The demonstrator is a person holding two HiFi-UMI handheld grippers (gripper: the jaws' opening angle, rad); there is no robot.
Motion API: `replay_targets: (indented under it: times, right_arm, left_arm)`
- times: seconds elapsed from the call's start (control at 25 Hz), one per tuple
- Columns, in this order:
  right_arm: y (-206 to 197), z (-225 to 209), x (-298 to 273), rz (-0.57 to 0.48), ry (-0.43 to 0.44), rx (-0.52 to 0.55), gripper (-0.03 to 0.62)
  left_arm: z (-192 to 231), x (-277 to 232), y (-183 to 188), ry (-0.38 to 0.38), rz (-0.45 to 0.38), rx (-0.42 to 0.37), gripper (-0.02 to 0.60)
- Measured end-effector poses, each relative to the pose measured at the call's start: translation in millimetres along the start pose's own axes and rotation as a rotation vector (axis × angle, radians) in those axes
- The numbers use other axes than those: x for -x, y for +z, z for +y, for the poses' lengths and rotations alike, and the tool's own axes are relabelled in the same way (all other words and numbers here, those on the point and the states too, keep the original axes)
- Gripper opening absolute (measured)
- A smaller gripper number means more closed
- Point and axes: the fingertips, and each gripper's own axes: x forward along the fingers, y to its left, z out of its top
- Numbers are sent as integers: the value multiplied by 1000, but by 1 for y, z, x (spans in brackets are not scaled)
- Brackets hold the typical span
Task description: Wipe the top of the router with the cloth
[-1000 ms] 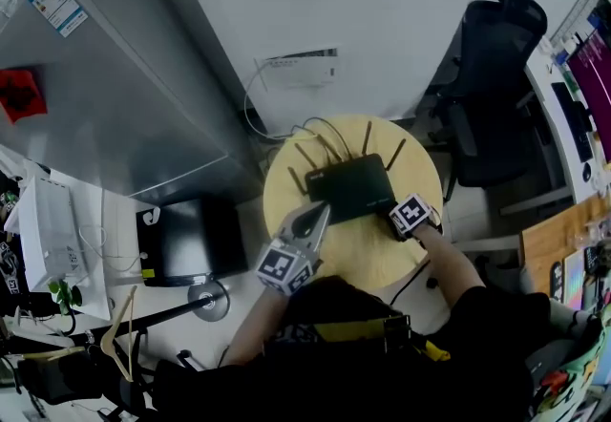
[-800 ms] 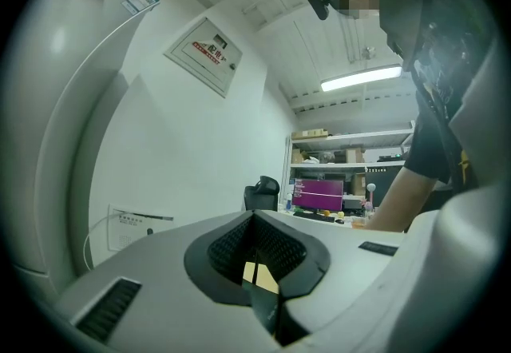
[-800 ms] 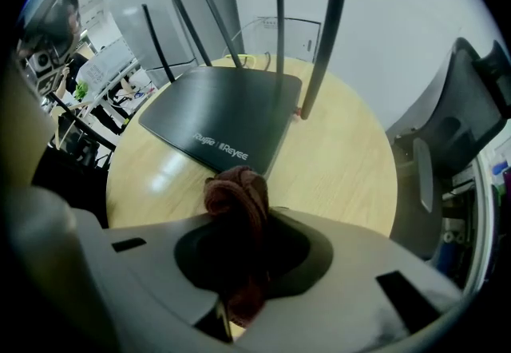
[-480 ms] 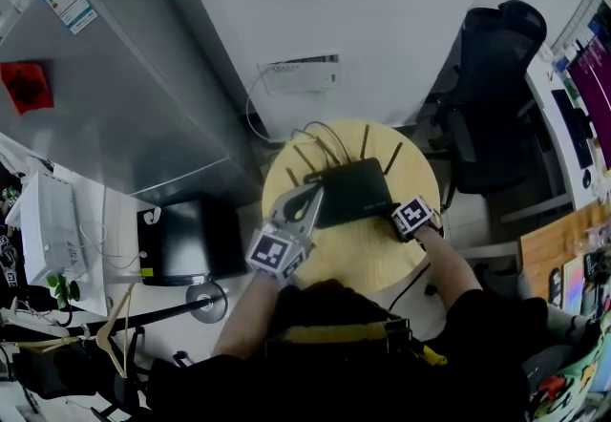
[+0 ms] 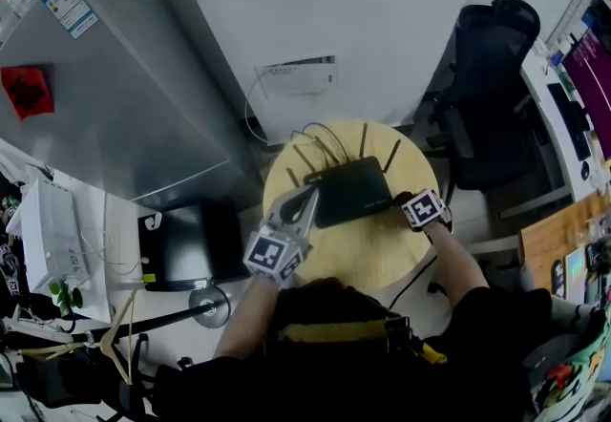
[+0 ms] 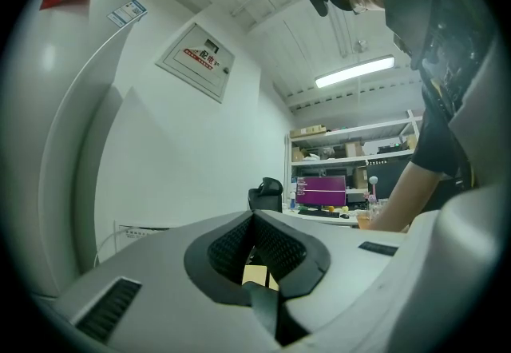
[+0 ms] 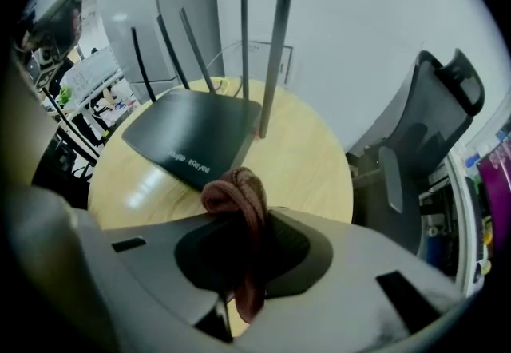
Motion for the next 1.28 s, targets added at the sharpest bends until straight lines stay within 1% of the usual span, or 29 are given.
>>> replay_targets:
  times: [0.08,0.16,0.24,0.32,0.4,0.52,0.68,0.84,0.96,1.04,1.16,1.28]
  right_arm:
    - [0,-11,10,-10,-29,-57,58]
    - [-6,-17,19,-11,-28,-154,58]
    - [0,-17,33,-96,-2,-258,58]
    - [11,-12,51,-217,49,-353,58]
    - [19,-5,70,-330,96,-402,58]
    - [21,-2,99,-464,106,-405,58]
    - [33,-7,145,-685,125,-409,58]
    - [39,15,172,-836,132,-453,58]
    - [47,45,183,-898,136,-486,58]
    - [51,63,193,-919,135,-488,58]
    - [46,96,212,-948,129,-485,60]
    - [43,129,232,-970,96,-481,60]
  left_arm:
    - [3,3,-1,-3,-2,9,-6]
    - [6,6,-3,-2,-2,19,-6]
    - [9,8,-2,3,-11,31,-6]
    - [12,9,2,10,-30,44,-6]
    - [16,12,6,22,-42,53,-6]
    - [21,22,9,57,-44,60,-6]
    - [35,45,12,129,-49,78,-6]
    - [51,83,15,220,-63,69,-6]
    - [62,110,15,246,-79,93,-6]
    - [62,125,13,233,-82,111,-6]
    - [56,164,6,210,-66,130,-6]
    - [61,206,10,222,-77,129,-6]
